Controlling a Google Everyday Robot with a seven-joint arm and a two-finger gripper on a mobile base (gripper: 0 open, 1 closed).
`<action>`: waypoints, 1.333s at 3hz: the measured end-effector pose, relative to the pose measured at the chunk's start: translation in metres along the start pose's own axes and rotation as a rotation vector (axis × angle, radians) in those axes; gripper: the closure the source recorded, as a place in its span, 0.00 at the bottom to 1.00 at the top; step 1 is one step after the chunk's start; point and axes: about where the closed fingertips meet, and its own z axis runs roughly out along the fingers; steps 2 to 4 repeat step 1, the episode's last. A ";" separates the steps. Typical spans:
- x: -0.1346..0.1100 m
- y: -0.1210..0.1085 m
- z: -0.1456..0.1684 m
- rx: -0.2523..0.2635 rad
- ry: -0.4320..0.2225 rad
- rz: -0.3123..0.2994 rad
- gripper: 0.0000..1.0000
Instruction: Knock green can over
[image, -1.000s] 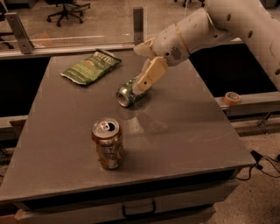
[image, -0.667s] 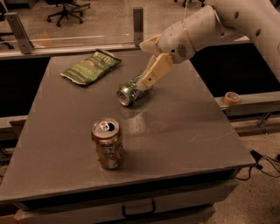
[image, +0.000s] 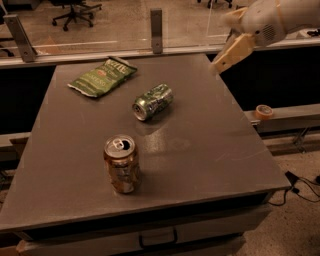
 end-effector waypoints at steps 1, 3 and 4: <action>-0.007 -0.005 -0.006 0.016 -0.008 -0.010 0.00; -0.007 -0.005 -0.006 0.016 -0.008 -0.010 0.00; -0.007 -0.005 -0.006 0.016 -0.008 -0.010 0.00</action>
Offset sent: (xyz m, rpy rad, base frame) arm 0.0000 0.0000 0.0000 0.0000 0.0000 0.0000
